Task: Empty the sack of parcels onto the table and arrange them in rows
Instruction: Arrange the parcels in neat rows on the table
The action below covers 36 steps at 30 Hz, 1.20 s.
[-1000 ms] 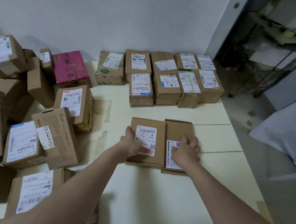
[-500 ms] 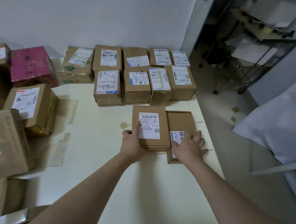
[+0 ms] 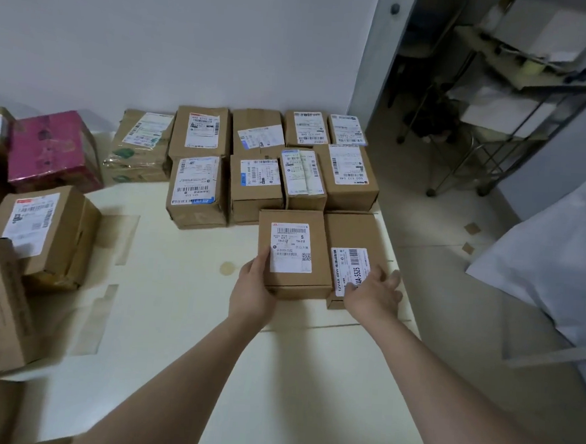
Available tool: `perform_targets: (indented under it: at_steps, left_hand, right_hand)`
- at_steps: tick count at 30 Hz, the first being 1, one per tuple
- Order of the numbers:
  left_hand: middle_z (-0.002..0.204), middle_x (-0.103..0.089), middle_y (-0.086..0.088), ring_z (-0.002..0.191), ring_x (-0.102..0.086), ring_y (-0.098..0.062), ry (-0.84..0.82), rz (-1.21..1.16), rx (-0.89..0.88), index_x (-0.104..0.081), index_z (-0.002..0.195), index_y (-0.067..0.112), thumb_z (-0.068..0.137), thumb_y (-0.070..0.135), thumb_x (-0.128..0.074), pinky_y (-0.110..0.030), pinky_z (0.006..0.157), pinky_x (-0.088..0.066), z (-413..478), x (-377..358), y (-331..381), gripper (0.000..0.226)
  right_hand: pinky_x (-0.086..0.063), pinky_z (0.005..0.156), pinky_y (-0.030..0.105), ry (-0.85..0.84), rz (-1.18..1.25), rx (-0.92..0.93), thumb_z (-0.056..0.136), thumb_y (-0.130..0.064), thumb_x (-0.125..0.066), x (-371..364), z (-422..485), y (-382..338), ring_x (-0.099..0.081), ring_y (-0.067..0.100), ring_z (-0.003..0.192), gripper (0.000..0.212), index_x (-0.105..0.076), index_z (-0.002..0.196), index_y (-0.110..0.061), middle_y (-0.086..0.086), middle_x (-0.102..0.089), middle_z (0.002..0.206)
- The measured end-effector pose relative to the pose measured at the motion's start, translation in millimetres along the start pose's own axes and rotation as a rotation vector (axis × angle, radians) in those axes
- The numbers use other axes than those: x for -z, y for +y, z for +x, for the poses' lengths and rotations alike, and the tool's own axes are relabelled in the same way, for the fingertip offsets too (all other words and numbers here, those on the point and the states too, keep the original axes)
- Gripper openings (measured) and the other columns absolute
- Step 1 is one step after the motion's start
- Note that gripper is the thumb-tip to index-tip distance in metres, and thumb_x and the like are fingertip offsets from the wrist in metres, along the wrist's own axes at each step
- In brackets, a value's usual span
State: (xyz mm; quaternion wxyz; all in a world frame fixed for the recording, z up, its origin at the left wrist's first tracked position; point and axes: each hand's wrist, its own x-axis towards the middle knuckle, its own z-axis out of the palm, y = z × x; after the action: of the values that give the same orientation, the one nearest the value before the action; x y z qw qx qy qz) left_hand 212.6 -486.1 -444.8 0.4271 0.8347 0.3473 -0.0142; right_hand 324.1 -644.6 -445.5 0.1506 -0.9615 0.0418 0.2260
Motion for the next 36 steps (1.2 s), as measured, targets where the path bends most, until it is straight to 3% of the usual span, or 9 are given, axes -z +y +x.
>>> perform_targets:
  at_steps: [4,8,13,19,24,26,30,33,36]
  left_hand:
    - [0.152,-0.029,-0.009,0.137,-0.034,-0.029,-0.054,0.060,0.011,-0.004,0.154,0.037,0.081,0.018,-0.062,-0.045,0.106,-0.041,-2,3,-1,0.096]
    - [0.160,-0.007,-0.009,0.149,-0.005,-0.023,-0.011,0.094,0.022,-0.010,0.155,0.027,0.088,0.020,-0.064,-0.036,0.114,-0.026,-9,32,-8,0.087]
    - [0.157,-0.022,-0.012,0.147,-0.010,-0.027,0.148,0.316,-0.052,-0.030,0.151,0.022,0.094,0.027,-0.058,-0.033,0.119,-0.015,-6,102,-36,0.064]
    - [0.152,-0.032,-0.011,0.145,-0.016,-0.031,0.269,0.455,0.004,-0.032,0.148,0.026,0.091,0.033,-0.057,-0.043,0.120,-0.008,4,208,-102,0.063]
    - [0.153,-0.029,-0.018,0.144,-0.016,-0.036,0.457,0.428,0.101,-0.035,0.147,0.019,0.085,0.027,-0.058,-0.049,0.119,-0.006,9,295,-182,0.067]
    - [0.151,-0.029,-0.019,0.142,-0.018,-0.037,0.509,0.351,0.217,-0.036,0.145,0.017,0.083,0.038,-0.062,-0.050,0.118,-0.009,13,320,-209,0.070]
    - [0.139,-0.039,-0.021,0.131,-0.032,-0.038,0.344,0.210,0.431,-0.031,0.145,0.016,0.077,0.068,-0.060,-0.044,0.109,-0.028,21,342,-235,0.090]
    - [0.130,-0.044,-0.019,0.124,-0.036,-0.038,0.324,0.254,0.418,-0.035,0.140,0.023,0.078,0.067,-0.056,-0.042,0.107,-0.028,28,340,-236,0.079]
    - [0.129,-0.047,-0.016,0.122,-0.039,-0.038,0.259,0.296,0.404,-0.043,0.132,0.027,0.076,0.065,-0.055,-0.042,0.106,-0.030,37,344,-232,0.069]
  right_hand:
    - [-0.018,0.112,0.062,0.035,-0.091,-0.010,0.095,-0.036,-0.048,-2,-6,-5,-0.019,0.037,0.139,0.056,-0.028,0.145,-0.022,0.014,-0.004,0.158]
    - [-0.028,0.105,0.048,0.300,-0.031,0.156,0.093,-0.024,-0.052,2,-30,-36,-0.032,0.032,0.130,0.042,-0.049,0.134,-0.022,0.009,-0.029,0.148]
    - [-0.028,0.103,0.041,0.367,-0.020,0.308,0.092,-0.020,-0.052,3,-68,-108,-0.043,0.030,0.120,0.033,-0.056,0.125,-0.023,0.009,-0.046,0.130]
    - [-0.048,0.080,0.031,0.082,0.146,0.504,0.097,-0.019,-0.043,-64,-136,-211,-0.059,0.022,0.103,0.029,-0.061,0.119,-0.025,-0.006,-0.060,0.123]
    - [-0.047,0.088,0.027,-0.226,0.301,0.450,0.097,-0.032,-0.049,-141,-186,-297,-0.060,0.020,0.110,0.035,-0.056,0.129,-0.018,-0.001,-0.064,0.122]
    - [-0.052,0.091,0.034,-0.338,0.349,0.413,0.096,-0.039,-0.049,-166,-199,-325,-0.060,0.020,0.106,0.036,-0.057,0.126,-0.020,-0.003,-0.062,0.117]
    - [-0.055,0.090,0.045,-0.393,0.389,0.311,0.097,-0.043,-0.047,-200,-216,-358,-0.058,0.024,0.103,0.035,-0.055,0.123,-0.022,0.000,-0.058,0.115]
    - [-0.057,0.085,0.046,-0.501,0.639,0.132,0.097,-0.046,-0.050,-207,-218,-368,-0.051,0.024,0.111,0.055,-0.039,0.144,-0.021,0.003,-0.046,0.133]
    - [-0.056,0.087,0.045,-0.558,0.696,0.203,0.095,-0.047,-0.055,-212,-215,-365,-0.052,0.021,0.112,0.056,-0.039,0.145,-0.027,-0.001,-0.048,0.136]
